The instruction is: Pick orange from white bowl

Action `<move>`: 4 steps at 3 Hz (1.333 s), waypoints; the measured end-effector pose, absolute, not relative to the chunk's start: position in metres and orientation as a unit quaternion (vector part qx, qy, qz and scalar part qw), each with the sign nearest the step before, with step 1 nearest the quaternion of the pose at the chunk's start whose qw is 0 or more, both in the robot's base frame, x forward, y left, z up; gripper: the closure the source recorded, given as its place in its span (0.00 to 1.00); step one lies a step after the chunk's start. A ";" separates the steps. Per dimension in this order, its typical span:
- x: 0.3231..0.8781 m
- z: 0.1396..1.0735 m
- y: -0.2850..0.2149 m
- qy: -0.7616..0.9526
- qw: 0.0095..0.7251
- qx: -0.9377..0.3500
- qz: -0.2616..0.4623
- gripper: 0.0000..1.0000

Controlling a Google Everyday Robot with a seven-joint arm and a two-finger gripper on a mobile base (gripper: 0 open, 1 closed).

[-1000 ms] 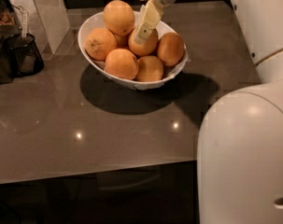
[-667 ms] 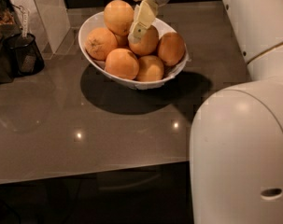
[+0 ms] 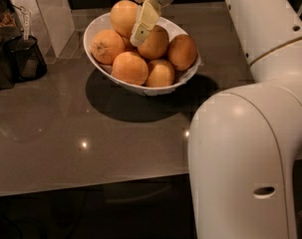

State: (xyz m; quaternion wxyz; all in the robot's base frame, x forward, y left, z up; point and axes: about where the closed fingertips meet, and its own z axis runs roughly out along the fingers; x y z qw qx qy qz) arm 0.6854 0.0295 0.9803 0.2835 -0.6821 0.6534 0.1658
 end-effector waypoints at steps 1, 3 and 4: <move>0.691 0.965 0.033 0.661 0.269 -0.678 0.176 0.00; 0.696 0.958 0.038 0.664 0.264 -0.676 0.180 0.19; 0.696 0.958 0.038 0.664 0.264 -0.676 0.180 0.43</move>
Offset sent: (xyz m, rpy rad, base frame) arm 0.0086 0.0004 -0.0238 -0.0499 0.1079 0.0127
